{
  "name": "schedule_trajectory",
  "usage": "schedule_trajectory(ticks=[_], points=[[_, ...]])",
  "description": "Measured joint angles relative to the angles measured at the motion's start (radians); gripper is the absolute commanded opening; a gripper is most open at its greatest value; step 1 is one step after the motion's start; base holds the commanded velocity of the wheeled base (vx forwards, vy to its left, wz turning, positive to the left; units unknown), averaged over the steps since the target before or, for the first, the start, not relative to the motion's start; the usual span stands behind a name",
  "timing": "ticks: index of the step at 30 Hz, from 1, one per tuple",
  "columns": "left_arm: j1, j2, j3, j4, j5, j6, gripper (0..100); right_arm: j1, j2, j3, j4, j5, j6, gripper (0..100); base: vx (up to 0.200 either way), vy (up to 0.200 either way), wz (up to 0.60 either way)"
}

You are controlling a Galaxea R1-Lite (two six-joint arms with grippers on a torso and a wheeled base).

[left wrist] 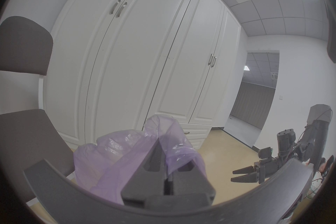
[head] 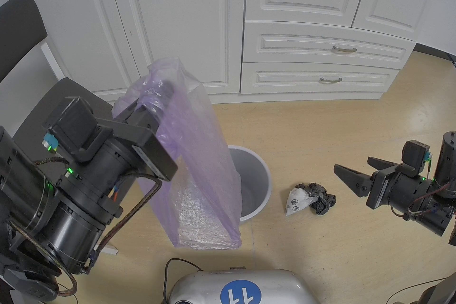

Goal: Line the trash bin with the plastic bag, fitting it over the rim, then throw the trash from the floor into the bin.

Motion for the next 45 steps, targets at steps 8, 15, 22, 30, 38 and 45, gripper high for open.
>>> schedule_trajectory(ticks=[8,15,22,30,38,45], points=[[-0.012,0.009,0.004,0.0,0.001,0.0,0,0.023,0.022,0.012,-0.001,0.001,-0.003,100,0.0,0.0,0.0],[-0.013,0.018,0.005,0.0,0.003,0.0,0,0.027,0.033,0.015,-0.001,-0.003,-0.007,100,0.0,0.0,0.0],[-0.024,0.021,0.004,-0.001,0.003,0.0,0,0.029,0.038,0.015,-0.001,-0.003,-0.004,100,0.0,0.0,0.0],[-0.039,0.022,0.003,-0.001,0.002,0.0,0,0.03,0.046,0.013,-0.001,-0.003,-0.002,100,0.0,0.0,0.0],[-0.042,0.028,0.003,-0.002,0.002,-0.002,0,0.03,0.049,0.013,-0.001,-0.004,-0.002,100,0.0,0.0,0.0],[-0.045,0.037,0.004,-0.015,0.0,-0.011,0,0.03,0.063,0.011,-0.008,-0.006,0.001,100,0.0,0.0,0.0]])
